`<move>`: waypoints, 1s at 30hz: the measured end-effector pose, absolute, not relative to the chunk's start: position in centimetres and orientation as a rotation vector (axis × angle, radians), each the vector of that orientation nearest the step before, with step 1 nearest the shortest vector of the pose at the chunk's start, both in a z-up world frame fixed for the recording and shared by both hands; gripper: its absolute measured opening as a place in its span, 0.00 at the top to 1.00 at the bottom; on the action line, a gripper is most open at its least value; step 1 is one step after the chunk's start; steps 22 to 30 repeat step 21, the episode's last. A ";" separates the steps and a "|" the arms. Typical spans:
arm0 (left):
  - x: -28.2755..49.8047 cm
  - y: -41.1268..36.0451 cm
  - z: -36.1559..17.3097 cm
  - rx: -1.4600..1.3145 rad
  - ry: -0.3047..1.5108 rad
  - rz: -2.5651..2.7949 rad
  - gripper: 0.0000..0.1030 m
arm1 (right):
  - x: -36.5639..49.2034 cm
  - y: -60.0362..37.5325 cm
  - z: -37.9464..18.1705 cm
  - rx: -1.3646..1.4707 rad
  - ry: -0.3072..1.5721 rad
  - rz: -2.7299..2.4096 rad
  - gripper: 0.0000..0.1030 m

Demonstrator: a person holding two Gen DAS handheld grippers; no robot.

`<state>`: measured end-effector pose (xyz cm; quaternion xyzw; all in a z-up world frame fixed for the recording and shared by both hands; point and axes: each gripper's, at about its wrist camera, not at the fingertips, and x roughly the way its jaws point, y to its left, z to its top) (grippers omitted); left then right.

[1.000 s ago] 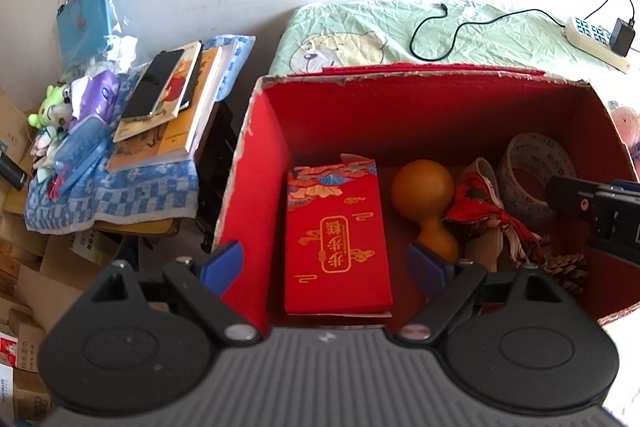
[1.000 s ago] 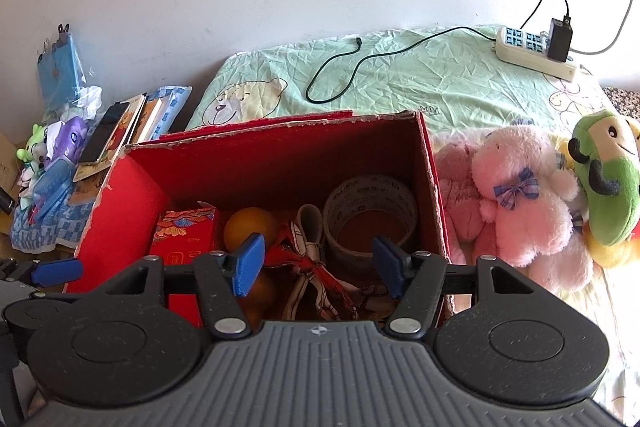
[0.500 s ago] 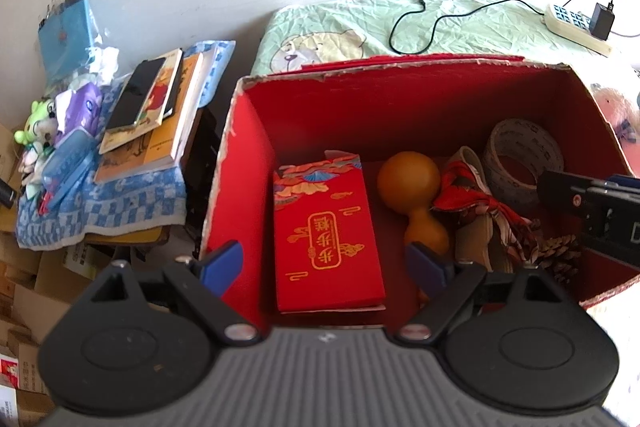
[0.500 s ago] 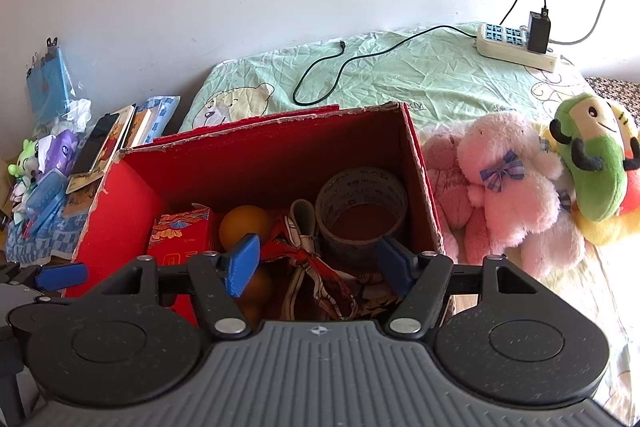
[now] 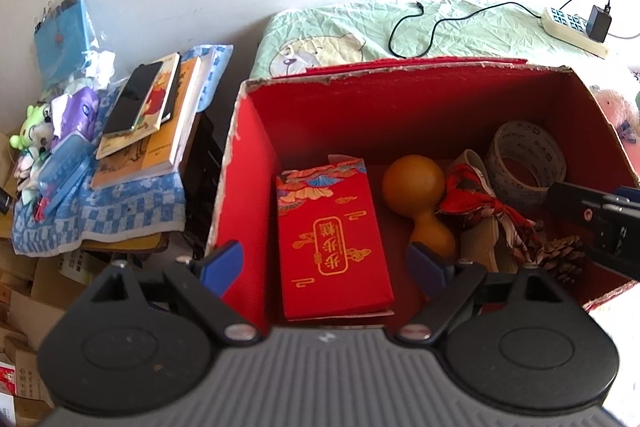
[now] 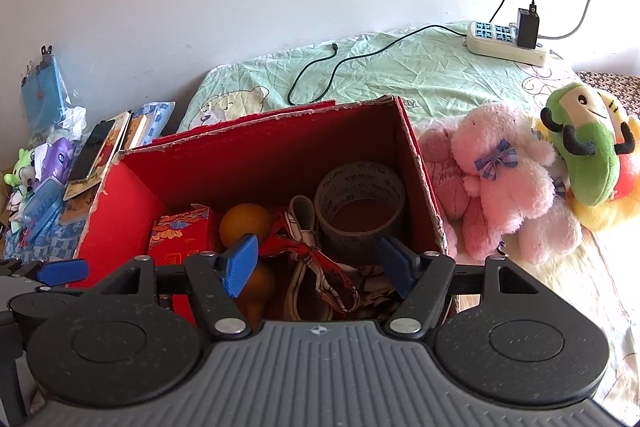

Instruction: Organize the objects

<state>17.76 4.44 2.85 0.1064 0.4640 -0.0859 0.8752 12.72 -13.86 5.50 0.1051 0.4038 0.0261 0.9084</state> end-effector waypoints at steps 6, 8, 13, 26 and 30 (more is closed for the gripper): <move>18.1 4.8 2.8 0.214 0.964 -0.161 0.15 | 12.7 -13.4 5.6 0.197 0.829 0.048 0.32; 18.2 4.9 2.8 0.211 0.964 -0.156 0.15 | 12.8 -13.3 5.6 0.189 0.829 0.041 0.32; 18.5 5.0 2.6 0.205 0.966 -0.159 0.15 | 13.0 -13.4 5.5 0.191 0.830 0.033 0.32; 18.3 4.7 2.9 0.205 0.924 -0.186 0.15 | 13.1 -13.4 5.5 0.195 0.826 0.027 0.32; 18.3 4.7 2.9 0.205 0.924 -0.186 0.15 | 13.1 -13.4 5.5 0.195 0.826 0.027 0.32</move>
